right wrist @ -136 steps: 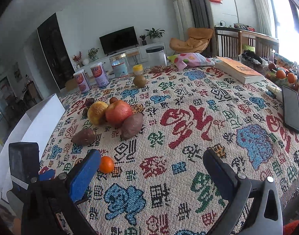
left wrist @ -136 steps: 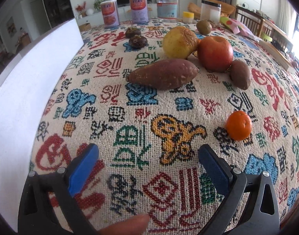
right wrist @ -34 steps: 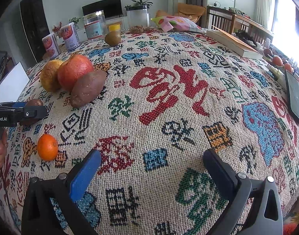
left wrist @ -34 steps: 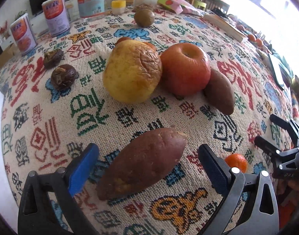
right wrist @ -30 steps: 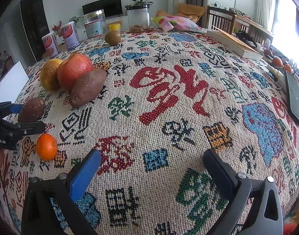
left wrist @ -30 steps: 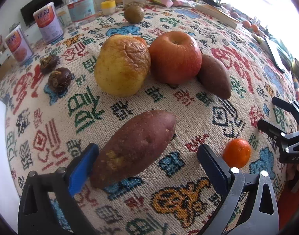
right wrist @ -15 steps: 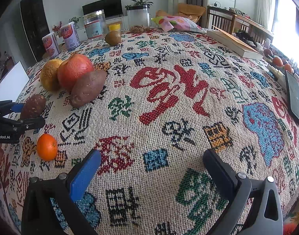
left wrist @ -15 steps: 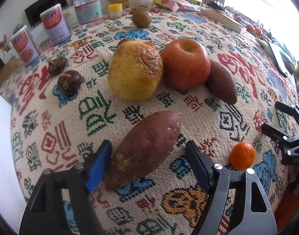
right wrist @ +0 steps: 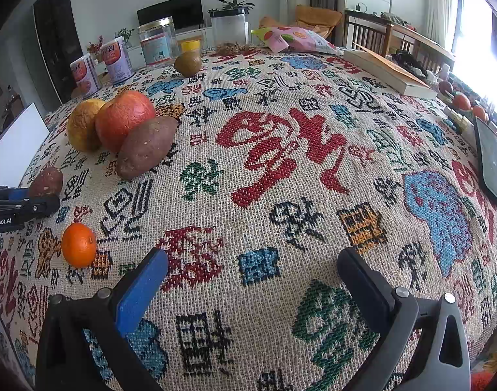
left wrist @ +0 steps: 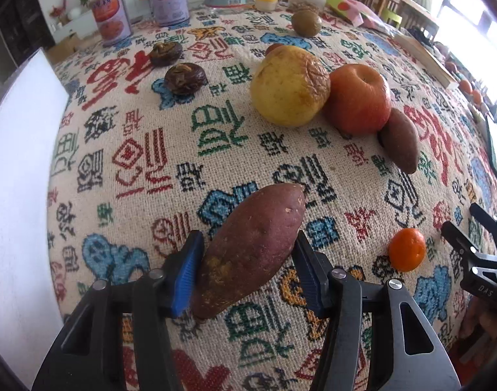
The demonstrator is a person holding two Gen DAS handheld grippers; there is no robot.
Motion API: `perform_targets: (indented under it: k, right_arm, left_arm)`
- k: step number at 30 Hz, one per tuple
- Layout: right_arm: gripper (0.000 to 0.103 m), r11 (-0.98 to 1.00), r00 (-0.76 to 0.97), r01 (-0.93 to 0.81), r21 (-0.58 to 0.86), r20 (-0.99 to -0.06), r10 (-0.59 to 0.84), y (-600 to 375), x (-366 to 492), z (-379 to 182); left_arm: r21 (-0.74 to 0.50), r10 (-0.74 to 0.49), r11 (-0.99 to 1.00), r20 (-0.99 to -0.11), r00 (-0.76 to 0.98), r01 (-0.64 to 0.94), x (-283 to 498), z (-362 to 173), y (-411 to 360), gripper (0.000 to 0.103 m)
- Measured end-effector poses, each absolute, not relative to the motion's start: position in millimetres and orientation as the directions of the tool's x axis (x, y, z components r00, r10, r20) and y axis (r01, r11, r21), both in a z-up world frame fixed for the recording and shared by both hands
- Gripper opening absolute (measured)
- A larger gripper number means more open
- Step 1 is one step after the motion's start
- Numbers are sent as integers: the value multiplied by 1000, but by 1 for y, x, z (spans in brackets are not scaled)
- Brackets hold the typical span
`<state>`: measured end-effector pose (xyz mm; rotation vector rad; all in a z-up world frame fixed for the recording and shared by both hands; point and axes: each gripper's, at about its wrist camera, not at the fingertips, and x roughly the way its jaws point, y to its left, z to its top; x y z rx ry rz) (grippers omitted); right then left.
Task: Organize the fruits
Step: 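Close the left gripper on the large sweet potato and lift it, then carry the sweet potato with the left gripper while the right gripper grasps a mandarin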
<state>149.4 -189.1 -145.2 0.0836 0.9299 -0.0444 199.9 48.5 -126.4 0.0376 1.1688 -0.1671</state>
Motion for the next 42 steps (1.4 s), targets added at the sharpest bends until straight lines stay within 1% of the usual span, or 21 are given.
perform_targets:
  k: [2,5,8,10,12,14,15,18,20,21,22,24,26,28,34,36,38,39,40,41,42]
  right_arm:
    - [103,996,598,75,53,-802,-2,-189,149,-145]
    - [103,996,597,75,50,-802,-4,-189,150,-145]
    - [103,995,599,74,61,-800,4,-190,149,-145]
    - [103,987,617,77,142,-785,65,-199,146,-141]
    - [103,956,626,74,283,-760,177,-214,146,-136]
    - [103,924,595,60,378,-756,271,-222,157,-130]
    - [101,918,577,46,395,-760,298,-222,167,-122]
    - [93,917,527,-32,397,-773,353,-201,202,-98]
    - [85,919,472,-84,384,-797,376,-180,230,-93]
    - [75,925,453,-100,367,-811,371,-169,242,-93]
    - [70,934,433,-115,338,-829,353,-159,253,-96]
    - [67,950,388,-131,284,-867,312,-141,269,-108]
    - [66,956,350,-121,268,-889,294,-135,279,-121]
    - [44,948,321,-117,296,-892,318,-138,283,-132]
    - [43,945,319,-51,322,-892,321,-173,260,-129]
    - [43,954,308,-59,294,-904,297,-181,247,-129]
    - [43,967,305,-119,226,-918,252,-179,234,-128]
    - [45,977,316,-136,163,-928,199,-177,228,-125]
    - [59,987,357,-140,73,-926,119,-175,220,-117]
    - [67,990,416,-139,-14,-908,45,-172,211,-107]
    - [74,987,484,-157,-47,-875,35,-168,198,-94]
  left_arm:
    - [-92,-123,991,-922,368,101,182,-126,57,57]
    - [-97,-137,988,-915,378,122,163,-127,57,56]
    - [-21,-98,981,-912,397,194,156,-129,47,61]
    - [37,-68,971,-906,419,237,155,-129,41,62]
    - [70,-58,960,-898,437,272,154,-129,37,61]
    - [75,-63,956,-893,446,284,155,-127,36,49]
    - [66,-70,957,-893,445,282,156,-126,37,49]
    - [-14,-113,975,-890,441,223,158,-125,50,48]
    - [-88,-148,984,-889,433,157,154,-124,60,48]
    - [-132,-176,983,-886,429,130,151,-123,66,48]
    - [-178,-207,978,-880,427,107,146,-121,72,48]
    - [-244,-252,967,-865,434,76,133,-116,81,48]
    - [-270,-268,961,-853,448,59,120,-109,85,48]
    - [-300,-291,952,-838,461,56,108,-101,88,48]
    - [-327,-305,944,-818,488,41,86,-83,91,48]
    - [-319,-294,947,-819,494,34,84,-84,91,48]
    - [-321,-287,947,-823,491,17,83,-86,92,48]
    - [-328,-290,945,-822,490,9,82,-87,93,48]
    - [-334,-293,942,-820,491,5,80,-86,94,48]
    - [-336,-294,942,-817,495,6,77,-84,95,48]
    - [-332,-290,943,-815,501,6,75,-83,96,48]
